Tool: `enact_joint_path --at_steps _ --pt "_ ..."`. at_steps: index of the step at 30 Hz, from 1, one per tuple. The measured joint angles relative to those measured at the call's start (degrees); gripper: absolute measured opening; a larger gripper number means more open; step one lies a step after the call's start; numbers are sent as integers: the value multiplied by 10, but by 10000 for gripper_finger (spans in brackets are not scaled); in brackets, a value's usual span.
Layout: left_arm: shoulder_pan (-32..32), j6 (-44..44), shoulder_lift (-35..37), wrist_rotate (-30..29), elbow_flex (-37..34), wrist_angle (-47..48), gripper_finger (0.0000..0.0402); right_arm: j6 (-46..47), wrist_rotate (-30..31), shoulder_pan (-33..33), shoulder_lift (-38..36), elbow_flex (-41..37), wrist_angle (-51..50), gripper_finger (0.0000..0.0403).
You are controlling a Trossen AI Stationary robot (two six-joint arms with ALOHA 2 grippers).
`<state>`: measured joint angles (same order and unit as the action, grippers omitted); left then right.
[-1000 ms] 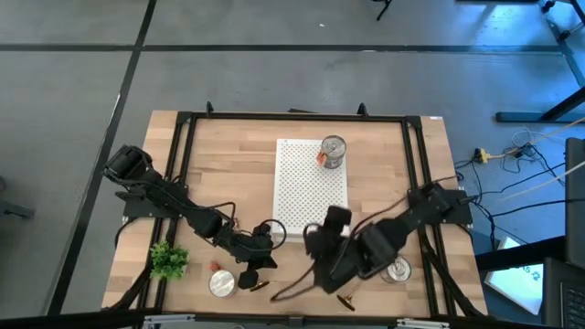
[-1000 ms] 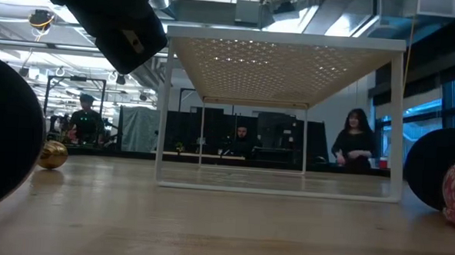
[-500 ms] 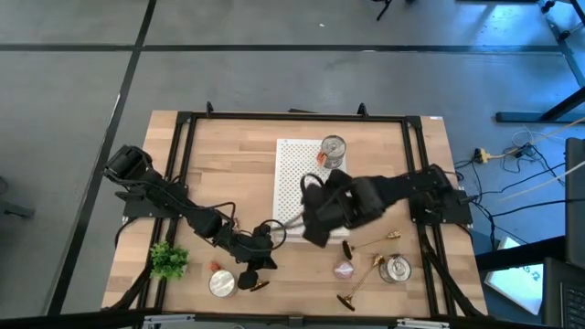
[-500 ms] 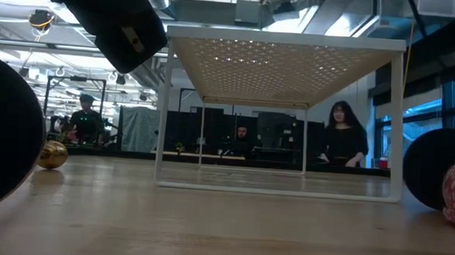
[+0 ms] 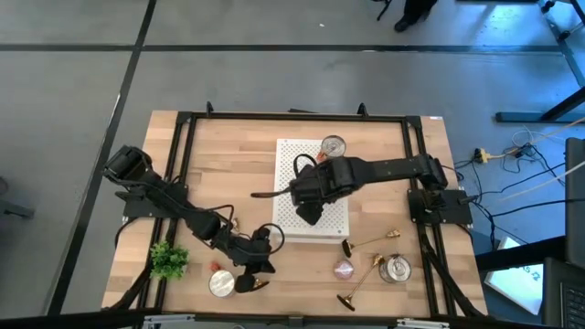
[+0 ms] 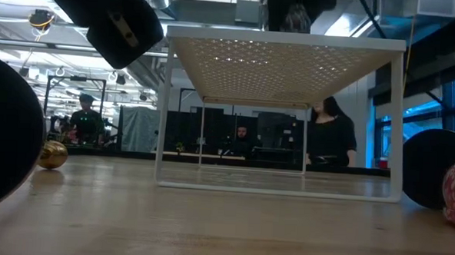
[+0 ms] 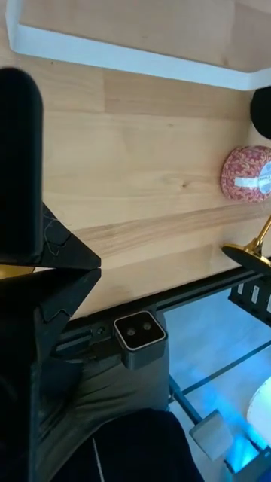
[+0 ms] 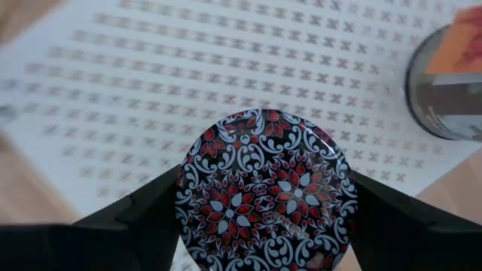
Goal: Pick & Place candle stick holders
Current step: Put the black scented candle on the shelf
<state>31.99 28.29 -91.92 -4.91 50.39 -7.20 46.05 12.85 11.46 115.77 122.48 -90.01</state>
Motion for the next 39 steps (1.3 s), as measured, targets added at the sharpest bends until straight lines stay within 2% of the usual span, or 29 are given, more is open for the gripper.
enact_joint_path --at_steps 3,9,13,17,30,39 --pt "3 -1 0 0 0 -5 2 0 -1 -5 0 -13 0 298" --pt "3 -1 0 -5 0 -10 2 31 43 -25 -2 -16 0 298" --pt "6 0 0 -12 0 -26 3 64 32 -49 -9 -16 0 298" --pt "14 -1 0 -9 0 -38 2 93 -20 -64 -20 -16 0 298" --pt "12 -89 0 87 0 -33 4 180 -41 -66 -23 -16 15 298" --pt "-15 -115 0 133 0 -29 5 196 -41 -65 -23 -16 15 298"
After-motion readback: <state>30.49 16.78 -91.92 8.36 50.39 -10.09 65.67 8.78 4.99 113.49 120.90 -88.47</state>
